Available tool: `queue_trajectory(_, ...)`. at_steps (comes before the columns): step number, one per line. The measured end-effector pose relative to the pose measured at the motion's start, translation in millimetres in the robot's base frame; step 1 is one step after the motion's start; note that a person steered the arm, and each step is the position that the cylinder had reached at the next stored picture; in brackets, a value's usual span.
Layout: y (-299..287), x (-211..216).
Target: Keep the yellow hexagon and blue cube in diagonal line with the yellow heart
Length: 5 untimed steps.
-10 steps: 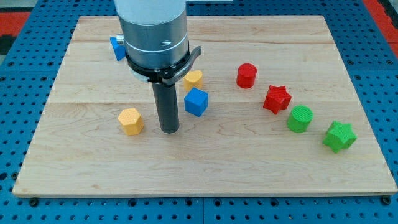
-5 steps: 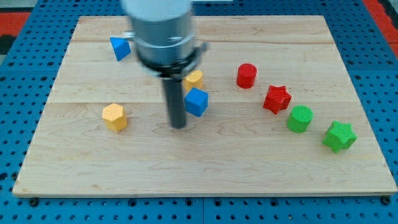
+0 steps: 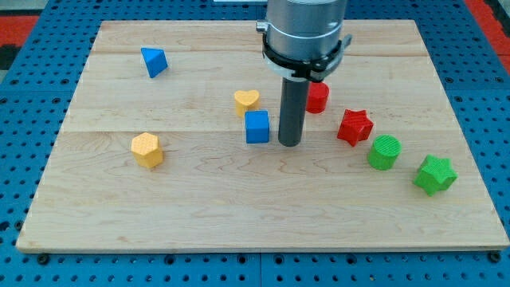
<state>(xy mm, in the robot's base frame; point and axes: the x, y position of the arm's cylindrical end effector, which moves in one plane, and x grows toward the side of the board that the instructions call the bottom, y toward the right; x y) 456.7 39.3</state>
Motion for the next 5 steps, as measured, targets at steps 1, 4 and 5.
queue_trajectory(1, -11, -11)
queue_trajectory(4, -52, -6)
queue_trajectory(5, -11, 28)
